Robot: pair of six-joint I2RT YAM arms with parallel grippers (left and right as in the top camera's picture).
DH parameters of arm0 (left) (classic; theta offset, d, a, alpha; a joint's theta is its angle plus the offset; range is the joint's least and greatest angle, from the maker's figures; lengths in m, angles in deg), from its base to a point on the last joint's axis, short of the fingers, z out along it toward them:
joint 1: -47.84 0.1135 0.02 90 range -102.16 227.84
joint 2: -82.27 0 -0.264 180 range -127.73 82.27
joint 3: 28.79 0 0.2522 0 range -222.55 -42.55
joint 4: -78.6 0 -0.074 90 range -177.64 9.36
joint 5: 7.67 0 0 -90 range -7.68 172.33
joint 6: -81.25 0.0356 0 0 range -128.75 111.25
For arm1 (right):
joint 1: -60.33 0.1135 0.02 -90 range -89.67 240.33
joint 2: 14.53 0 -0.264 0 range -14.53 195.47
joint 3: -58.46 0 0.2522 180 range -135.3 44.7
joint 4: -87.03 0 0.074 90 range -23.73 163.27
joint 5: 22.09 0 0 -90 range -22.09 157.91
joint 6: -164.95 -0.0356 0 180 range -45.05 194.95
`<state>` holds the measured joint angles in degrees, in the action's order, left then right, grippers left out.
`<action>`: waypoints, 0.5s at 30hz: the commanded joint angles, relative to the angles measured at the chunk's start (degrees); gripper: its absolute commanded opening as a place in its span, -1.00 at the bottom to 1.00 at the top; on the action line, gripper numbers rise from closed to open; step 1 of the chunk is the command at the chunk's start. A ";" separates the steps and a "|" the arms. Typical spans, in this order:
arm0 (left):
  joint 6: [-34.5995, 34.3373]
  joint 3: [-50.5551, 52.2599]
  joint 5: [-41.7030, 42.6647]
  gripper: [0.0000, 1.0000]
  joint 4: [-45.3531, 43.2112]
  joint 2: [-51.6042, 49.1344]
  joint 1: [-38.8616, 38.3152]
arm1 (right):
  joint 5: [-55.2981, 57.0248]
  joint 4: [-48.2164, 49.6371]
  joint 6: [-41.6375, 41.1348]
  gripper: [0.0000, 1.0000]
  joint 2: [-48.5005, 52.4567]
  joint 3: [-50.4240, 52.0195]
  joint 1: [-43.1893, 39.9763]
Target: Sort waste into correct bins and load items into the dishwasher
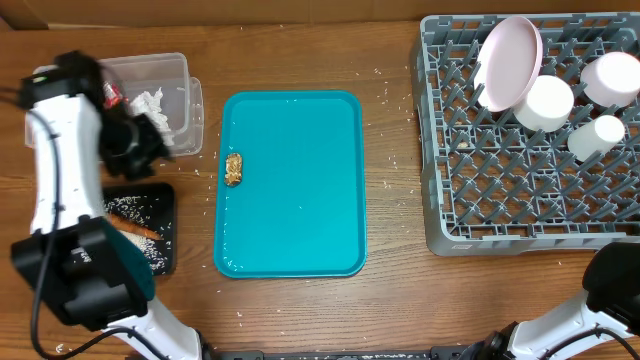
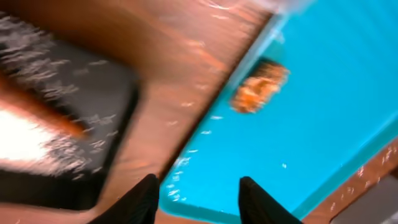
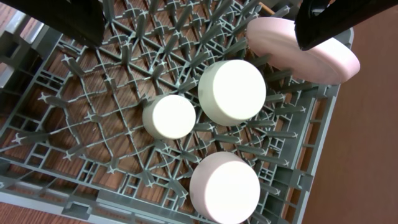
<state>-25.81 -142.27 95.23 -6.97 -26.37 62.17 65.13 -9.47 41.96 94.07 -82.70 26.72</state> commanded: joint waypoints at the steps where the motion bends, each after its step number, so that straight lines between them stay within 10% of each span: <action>1: 1.95 2.19 -0.33 0.18 -2.25 0.63 -8.17 | -0.33 0.09 -0.24 1.00 -0.26 -0.17 0.11; 5: -4.22 5.49 -9.33 0.65 -7.13 0.52 -15.61 | -0.33 0.09 -0.24 1.00 -0.26 -0.17 0.11; 15: -7.26 11.32 -18.14 0.70 -18.47 -0.09 -19.89 | -0.33 0.09 -0.24 1.00 -0.26 -0.17 0.11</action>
<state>-31.36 -132.33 82.71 -23.43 -26.39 41.88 65.13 -9.47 41.94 94.07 -82.70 26.72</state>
